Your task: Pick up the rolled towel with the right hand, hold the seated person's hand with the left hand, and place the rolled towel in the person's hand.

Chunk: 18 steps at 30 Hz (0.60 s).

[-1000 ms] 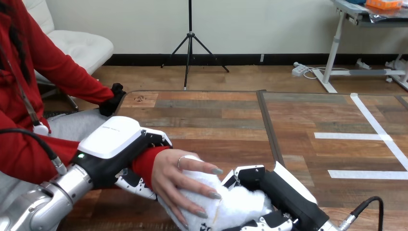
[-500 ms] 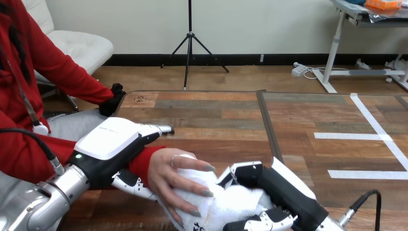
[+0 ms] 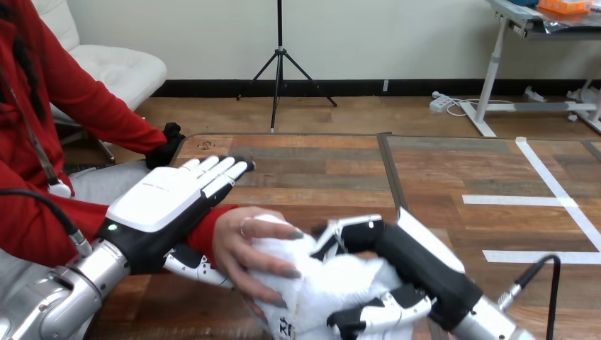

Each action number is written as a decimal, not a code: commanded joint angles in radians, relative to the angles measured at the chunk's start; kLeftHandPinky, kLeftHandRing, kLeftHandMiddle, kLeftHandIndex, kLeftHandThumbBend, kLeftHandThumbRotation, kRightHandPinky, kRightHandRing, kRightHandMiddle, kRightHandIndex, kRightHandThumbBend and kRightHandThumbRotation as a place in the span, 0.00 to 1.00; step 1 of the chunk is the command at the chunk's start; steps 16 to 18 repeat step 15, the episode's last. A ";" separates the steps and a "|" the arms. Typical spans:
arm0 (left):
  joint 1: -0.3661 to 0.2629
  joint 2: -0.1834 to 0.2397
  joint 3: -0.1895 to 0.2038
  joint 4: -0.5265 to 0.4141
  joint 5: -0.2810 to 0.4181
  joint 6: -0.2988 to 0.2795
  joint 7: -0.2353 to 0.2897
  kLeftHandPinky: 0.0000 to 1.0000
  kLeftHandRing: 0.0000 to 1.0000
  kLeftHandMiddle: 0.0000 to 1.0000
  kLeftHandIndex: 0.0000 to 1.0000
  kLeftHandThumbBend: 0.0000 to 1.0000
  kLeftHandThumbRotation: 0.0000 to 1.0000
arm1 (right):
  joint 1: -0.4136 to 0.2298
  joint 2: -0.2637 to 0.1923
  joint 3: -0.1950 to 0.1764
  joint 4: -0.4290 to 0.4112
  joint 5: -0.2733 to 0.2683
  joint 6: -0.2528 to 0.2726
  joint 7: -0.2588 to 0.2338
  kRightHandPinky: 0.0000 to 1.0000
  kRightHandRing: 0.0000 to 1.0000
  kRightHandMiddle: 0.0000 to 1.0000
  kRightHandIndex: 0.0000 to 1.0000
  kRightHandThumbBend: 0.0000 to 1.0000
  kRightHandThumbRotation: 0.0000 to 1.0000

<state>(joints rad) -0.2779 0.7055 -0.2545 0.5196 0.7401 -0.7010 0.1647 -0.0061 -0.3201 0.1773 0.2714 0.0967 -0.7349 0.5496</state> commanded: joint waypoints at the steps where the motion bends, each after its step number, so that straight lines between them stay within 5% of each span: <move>1: -0.096 -0.048 -0.003 -0.036 0.001 -0.003 0.036 1.00 1.00 1.00 1.00 1.00 0.58 | -0.150 0.053 0.028 -0.137 0.002 -0.077 0.005 1.00 1.00 1.00 1.00 1.00 0.55; 18: -0.092 -0.055 -0.011 -0.038 0.008 0.001 0.053 1.00 1.00 1.00 1.00 1.00 0.58 | -0.139 0.054 0.029 -0.118 -0.033 -0.094 -0.015 1.00 1.00 1.00 1.00 1.00 0.59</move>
